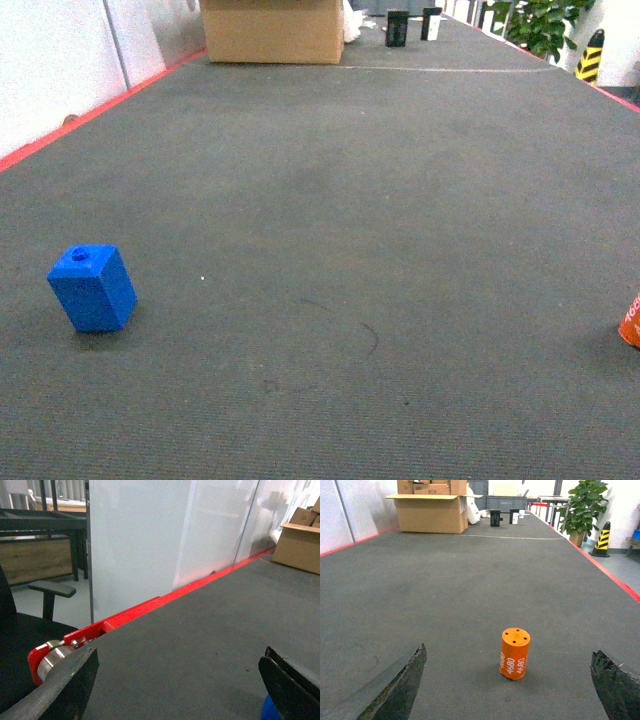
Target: Sort blue parts and orange caps into right shelf containers
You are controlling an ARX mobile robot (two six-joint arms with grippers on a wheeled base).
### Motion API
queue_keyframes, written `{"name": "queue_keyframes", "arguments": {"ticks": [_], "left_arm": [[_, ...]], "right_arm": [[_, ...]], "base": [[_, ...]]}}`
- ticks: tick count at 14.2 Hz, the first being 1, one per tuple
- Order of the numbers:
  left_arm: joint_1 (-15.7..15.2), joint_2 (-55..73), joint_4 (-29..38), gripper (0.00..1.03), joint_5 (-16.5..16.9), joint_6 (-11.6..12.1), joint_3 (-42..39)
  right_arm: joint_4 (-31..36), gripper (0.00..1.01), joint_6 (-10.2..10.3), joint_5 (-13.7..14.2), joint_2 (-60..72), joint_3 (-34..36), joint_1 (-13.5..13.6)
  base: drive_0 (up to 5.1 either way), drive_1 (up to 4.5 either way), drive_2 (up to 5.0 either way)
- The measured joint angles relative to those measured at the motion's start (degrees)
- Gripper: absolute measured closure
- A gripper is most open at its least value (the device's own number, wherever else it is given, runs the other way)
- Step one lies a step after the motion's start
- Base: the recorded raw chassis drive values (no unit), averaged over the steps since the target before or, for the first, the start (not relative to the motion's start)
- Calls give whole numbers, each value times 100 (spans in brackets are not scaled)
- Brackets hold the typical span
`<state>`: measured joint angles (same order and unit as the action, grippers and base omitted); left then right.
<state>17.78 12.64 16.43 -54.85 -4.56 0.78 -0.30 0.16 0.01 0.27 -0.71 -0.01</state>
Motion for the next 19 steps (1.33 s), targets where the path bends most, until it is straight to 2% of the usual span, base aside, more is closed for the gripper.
{"name": "queue_keyframes", "arguments": {"ticks": [7, 8, 9, 10, 12, 15, 19], "left_arm": [[0, 0, 0, 5, 0, 2, 0], [-26, -39, -160, 5, 131, -83, 4], [-245, -122, -463, 5, 872, -323, 4], [-306, 140, -118, 5, 1292, -437, 4], [-424, 866, 662, 5, 1617, -450, 4], [-844, 2457, 2339, 5, 2347, -404, 7], [-1038, 3283, 3141, 5, 2682, -374, 7]], "right_arm": [[0, 3, 0, 0, 0, -2, 0], [0, 3, 2, 0, 0, -2, 0], [2, 3, 0, 4, 0, -2, 0], [0, 3, 0, 0, 0, 0, 0], [2, 3, 0, 2, 0, 0, 0], [2, 3, 2, 2, 0, 0, 0], [2, 3, 2, 2, 0, -2, 0]], "base": [[0, 0, 0], [0, 0, 0], [0, 0, 0], [0, 0, 0], [0, 0, 0], [0, 0, 0], [0, 0, 0]]}}
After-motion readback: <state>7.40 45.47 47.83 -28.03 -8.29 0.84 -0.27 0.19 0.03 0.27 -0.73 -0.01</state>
